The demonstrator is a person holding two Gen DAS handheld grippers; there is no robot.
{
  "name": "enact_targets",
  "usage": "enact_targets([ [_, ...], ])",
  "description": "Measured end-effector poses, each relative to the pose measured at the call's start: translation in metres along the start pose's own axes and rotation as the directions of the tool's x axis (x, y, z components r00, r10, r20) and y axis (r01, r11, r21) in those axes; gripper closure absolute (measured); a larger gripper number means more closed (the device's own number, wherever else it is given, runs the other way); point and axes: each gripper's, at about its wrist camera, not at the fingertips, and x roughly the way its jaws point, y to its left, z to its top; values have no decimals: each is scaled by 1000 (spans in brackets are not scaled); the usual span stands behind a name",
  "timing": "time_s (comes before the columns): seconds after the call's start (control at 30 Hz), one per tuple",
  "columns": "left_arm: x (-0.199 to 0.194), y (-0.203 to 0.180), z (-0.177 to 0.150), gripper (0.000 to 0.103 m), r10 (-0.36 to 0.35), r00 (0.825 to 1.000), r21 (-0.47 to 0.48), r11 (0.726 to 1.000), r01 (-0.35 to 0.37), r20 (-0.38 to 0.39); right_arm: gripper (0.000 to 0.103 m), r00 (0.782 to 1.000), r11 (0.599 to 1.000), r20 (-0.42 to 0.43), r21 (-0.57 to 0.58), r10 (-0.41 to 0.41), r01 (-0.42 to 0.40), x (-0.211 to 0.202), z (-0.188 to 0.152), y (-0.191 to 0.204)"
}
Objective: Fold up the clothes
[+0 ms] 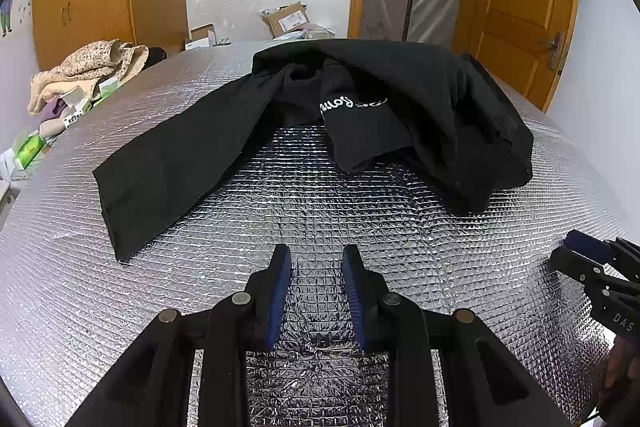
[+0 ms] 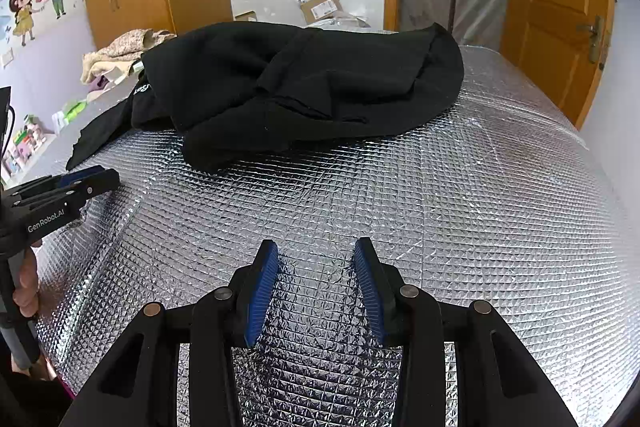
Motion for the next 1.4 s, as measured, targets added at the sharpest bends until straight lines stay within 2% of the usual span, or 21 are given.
enact_targets([
  [0.77,-2,-8,1,76,26,1000,20,999,-26,0,61,1000,1000,0,5,5,-5,-1,-1,1],
  [0.93,-2,-14,1,75,50,999,38,998,-50,1,61,1000,1000,-3,9,9,-9,-1,-1,2],
  [1.17,-3,-16,2,75,44,999,30,999,-44,2,61,1000,1000,-17,9,2,-2,2,2,2],
  [1.4,-2,-20,2,75,67,998,50,997,-67,-2,60,999,1000,-53,2,3,-3,9,12,3],
])
